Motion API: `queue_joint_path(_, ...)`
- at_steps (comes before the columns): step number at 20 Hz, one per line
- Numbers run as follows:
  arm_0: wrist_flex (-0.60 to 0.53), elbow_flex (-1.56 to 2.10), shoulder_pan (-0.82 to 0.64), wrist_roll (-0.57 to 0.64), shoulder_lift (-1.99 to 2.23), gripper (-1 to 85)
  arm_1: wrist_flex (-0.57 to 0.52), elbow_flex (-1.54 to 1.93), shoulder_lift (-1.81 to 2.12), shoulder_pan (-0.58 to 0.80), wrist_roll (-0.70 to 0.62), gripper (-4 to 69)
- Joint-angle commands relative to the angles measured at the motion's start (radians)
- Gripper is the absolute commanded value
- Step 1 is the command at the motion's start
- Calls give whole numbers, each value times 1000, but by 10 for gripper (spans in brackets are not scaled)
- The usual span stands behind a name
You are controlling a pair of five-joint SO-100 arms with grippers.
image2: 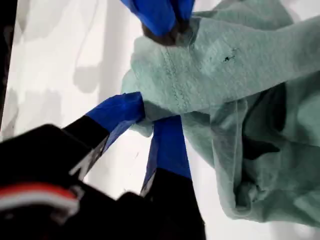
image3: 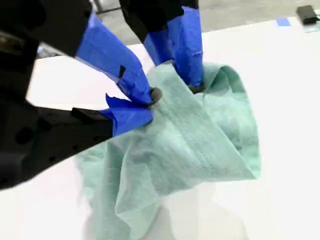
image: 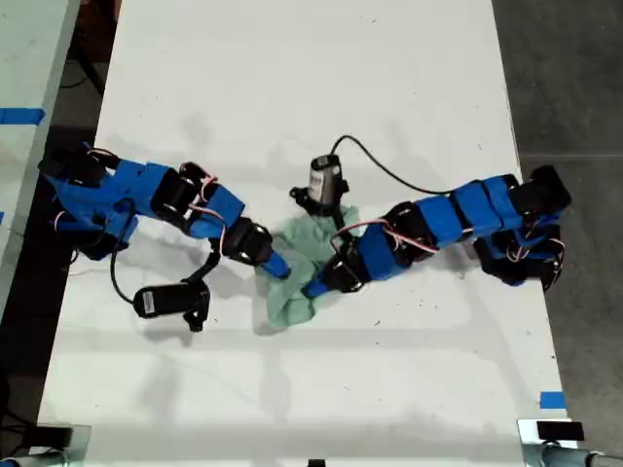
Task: Fold t shirt
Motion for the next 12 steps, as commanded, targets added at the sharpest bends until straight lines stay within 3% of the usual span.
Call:
queue_joint_path(1,5,51,-202,94,106,20,-5,135,216,190,-44,3)
queue_joint_path(2,-2,66,-264,132,100,28,-8,235,273,273,-48,4)
queue_joint_path(3,3,69,-316,155,72,92,-31,344,322,347,-60,4)
queue_joint_path(4,15,72,-362,173,34,230,-52,446,362,408,-64,4)
queue_joint_path(5,40,77,-403,181,-26,271,-74,551,390,457,-51,15)
queue_joint_path(8,71,129,-469,195,-250,305,-183,867,413,526,18,306)
queue_joint_path(10,81,107,-479,167,-365,308,-224,962,414,518,40,396)
queue_joint_path(12,107,63,-465,138,-339,302,-176,971,497,500,41,440)
